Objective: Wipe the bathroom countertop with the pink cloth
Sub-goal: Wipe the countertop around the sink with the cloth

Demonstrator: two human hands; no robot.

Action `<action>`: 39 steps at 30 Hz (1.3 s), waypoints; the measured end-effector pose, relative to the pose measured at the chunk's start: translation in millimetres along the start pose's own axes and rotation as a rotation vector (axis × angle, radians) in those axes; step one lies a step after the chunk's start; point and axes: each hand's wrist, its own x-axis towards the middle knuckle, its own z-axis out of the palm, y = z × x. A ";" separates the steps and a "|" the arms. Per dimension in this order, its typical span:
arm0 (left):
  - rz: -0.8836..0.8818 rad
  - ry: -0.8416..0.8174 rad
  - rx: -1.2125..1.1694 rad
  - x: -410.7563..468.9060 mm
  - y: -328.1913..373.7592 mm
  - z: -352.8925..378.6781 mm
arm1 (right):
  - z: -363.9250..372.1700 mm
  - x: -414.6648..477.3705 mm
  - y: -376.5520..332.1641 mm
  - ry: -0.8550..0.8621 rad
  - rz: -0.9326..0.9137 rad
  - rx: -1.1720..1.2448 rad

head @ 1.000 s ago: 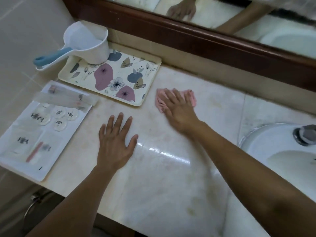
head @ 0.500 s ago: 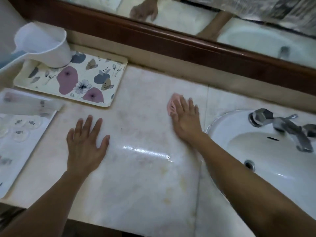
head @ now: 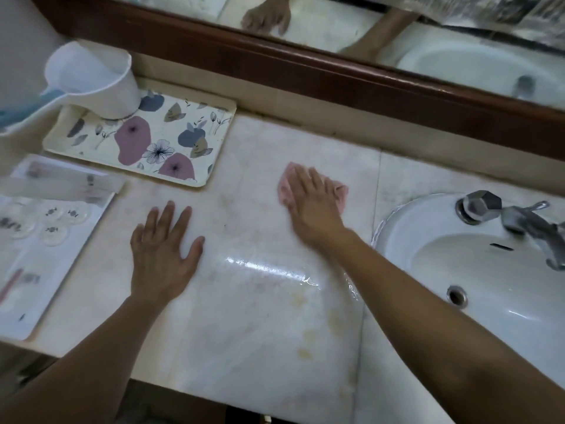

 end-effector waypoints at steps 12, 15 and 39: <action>0.012 0.031 0.014 0.4 0.7 1.9 | -61.8 38.2 145.1 -0.015 0.923 0.066; 0.010 0.038 0.011 1.3 0.8 2.7 | -39.7 34.3 119.5 0.034 0.838 0.110; -0.008 0.032 -0.004 0.4 0.3 3.9 | -4.6 -45.1 28.0 -0.119 -0.453 -0.072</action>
